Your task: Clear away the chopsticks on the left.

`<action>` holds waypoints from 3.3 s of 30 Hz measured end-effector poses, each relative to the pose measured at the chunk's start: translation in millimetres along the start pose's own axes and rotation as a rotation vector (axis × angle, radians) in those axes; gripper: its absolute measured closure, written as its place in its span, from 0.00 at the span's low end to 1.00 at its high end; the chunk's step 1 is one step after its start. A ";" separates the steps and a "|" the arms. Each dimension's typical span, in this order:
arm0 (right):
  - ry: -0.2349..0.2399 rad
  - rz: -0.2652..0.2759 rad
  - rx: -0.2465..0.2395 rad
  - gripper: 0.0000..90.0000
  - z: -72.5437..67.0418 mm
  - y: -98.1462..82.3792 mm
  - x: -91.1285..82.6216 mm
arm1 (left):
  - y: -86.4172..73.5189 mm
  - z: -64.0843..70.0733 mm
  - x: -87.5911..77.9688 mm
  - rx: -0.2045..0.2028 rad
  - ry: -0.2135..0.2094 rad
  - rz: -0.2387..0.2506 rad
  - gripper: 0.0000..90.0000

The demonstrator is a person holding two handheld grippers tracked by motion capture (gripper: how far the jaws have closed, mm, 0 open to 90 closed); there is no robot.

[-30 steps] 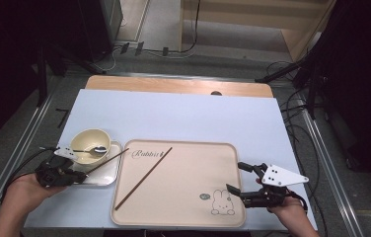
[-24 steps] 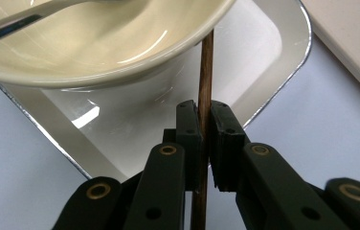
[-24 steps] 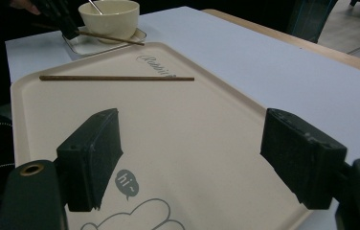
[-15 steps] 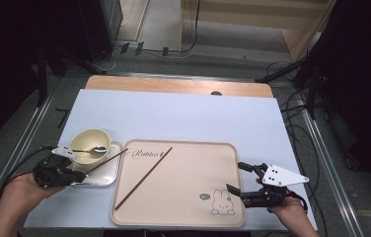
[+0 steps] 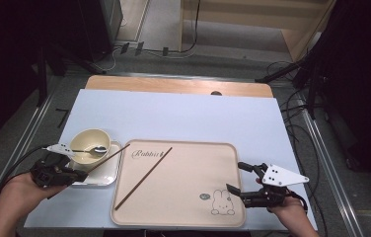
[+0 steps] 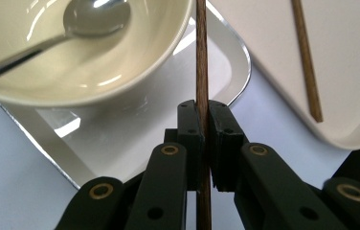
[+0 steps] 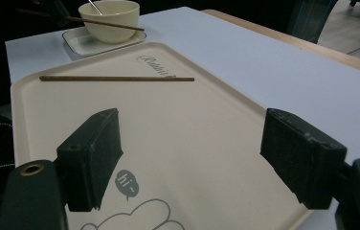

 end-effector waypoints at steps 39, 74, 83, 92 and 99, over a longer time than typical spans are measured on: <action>-0.012 -0.003 0.002 0.25 2.2 -0.9 -0.6 | 77.2 80.0 38.7 -0.121 -0.014 -0.023 0.95; -0.012 -0.001 0.001 0.25 1.5 -0.7 -1.7 | 87.0 108.4 99.0 -0.147 -0.021 -0.120 0.95; -0.012 -0.002 0.001 0.25 1.6 -0.9 -1.5 | 80.7 107.6 107.0 -0.153 -0.026 -0.148 0.94; -0.006 -0.003 0.001 0.25 0.5 -0.9 -1.3 | 78.0 105.8 111.0 -0.154 -0.010 -0.167 0.92; -0.001 -0.002 0.002 0.25 0.2 -0.9 -1.0 | 77.9 104.0 110.1 -0.149 -0.016 -0.166 0.89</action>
Point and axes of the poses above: each handheld gripper's, and its own axes: x roughly forward along the jaws, y roughly out of its top, z roughly to its right, the point moved 6 cm from there along x, roughly forward along the jaws
